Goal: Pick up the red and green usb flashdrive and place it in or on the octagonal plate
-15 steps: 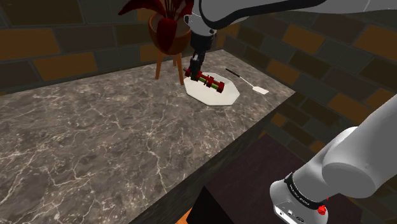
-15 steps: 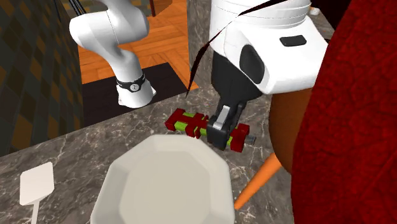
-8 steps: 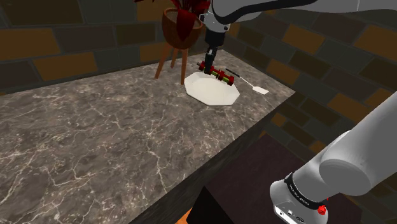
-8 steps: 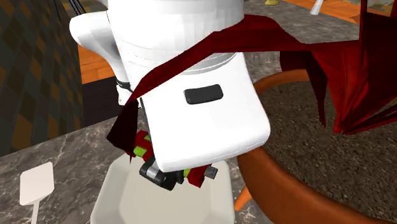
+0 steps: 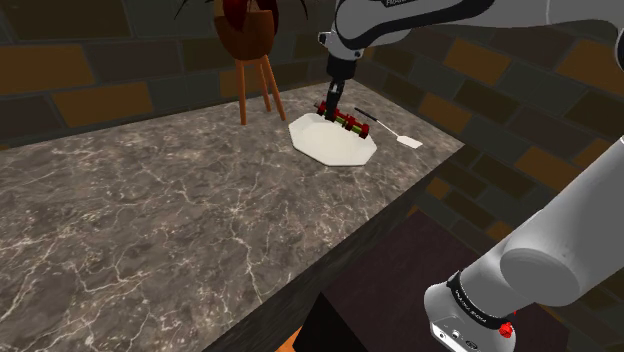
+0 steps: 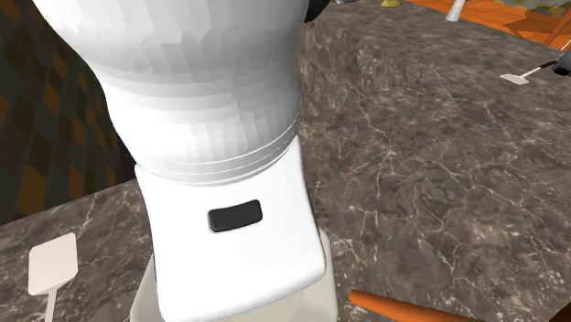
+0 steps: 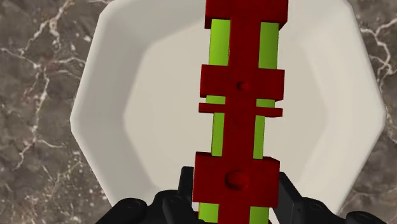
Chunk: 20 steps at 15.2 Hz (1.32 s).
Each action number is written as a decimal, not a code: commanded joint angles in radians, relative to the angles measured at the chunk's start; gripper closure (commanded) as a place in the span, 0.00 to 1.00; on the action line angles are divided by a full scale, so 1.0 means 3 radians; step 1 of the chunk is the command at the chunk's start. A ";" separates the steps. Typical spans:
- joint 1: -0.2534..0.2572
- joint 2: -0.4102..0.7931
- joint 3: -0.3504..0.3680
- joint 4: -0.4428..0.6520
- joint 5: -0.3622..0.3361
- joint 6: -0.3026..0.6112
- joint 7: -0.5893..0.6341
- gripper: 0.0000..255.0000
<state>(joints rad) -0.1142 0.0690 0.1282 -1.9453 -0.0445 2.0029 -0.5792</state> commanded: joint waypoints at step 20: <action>0.0002 0.0173 -0.0004 -0.0304 -0.0038 0.0477 0.0035 0.00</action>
<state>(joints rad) -0.1134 0.1210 0.1270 -2.0365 -0.0560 2.1461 -0.5685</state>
